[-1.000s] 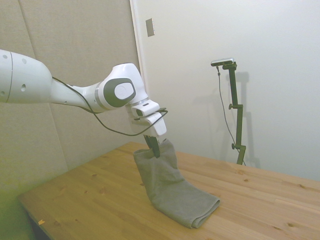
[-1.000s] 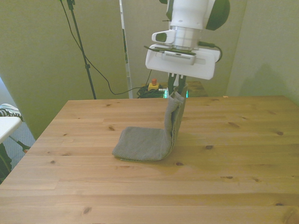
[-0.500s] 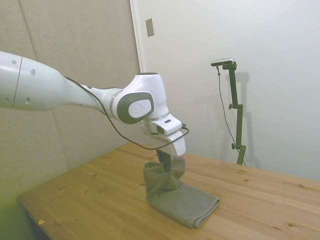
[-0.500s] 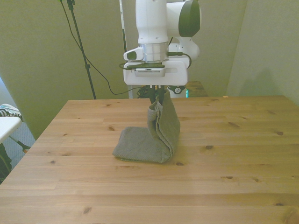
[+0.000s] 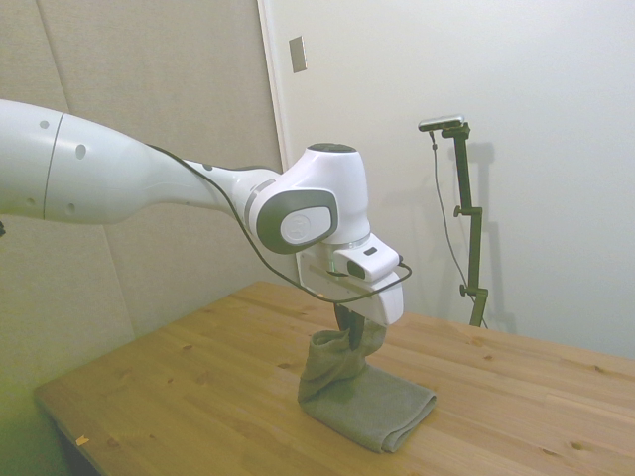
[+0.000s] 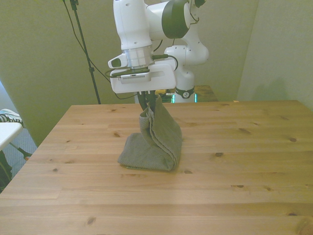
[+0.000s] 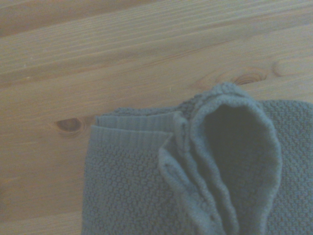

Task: Fold the towel

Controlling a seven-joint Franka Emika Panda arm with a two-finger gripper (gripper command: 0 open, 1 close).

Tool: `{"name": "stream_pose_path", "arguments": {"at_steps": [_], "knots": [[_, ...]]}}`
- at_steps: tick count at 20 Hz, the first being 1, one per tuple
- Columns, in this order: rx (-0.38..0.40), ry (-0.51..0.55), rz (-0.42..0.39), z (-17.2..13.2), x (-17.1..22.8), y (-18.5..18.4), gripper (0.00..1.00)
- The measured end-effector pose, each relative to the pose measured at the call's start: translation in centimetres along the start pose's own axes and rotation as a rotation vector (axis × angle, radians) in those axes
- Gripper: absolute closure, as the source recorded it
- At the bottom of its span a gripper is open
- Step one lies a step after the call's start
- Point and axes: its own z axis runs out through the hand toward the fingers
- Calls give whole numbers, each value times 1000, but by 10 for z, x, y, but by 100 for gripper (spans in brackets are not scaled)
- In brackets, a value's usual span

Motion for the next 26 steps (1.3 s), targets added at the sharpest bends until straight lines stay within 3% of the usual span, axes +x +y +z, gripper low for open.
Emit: {"name": "stream_pose_path", "arguments": {"at_steps": [5, 6, 13, 18, 26], "knots": [[85, -88, -10, 2, 31, 24, 100], [107, -98, -14, 5, 37, 28, 0], [237, -174, -54, 22, 53, 35, 0], [249, -179, -46, 18, 60, 49, 0], [272, -132, -73, -25, 44, 46, 0]]}}
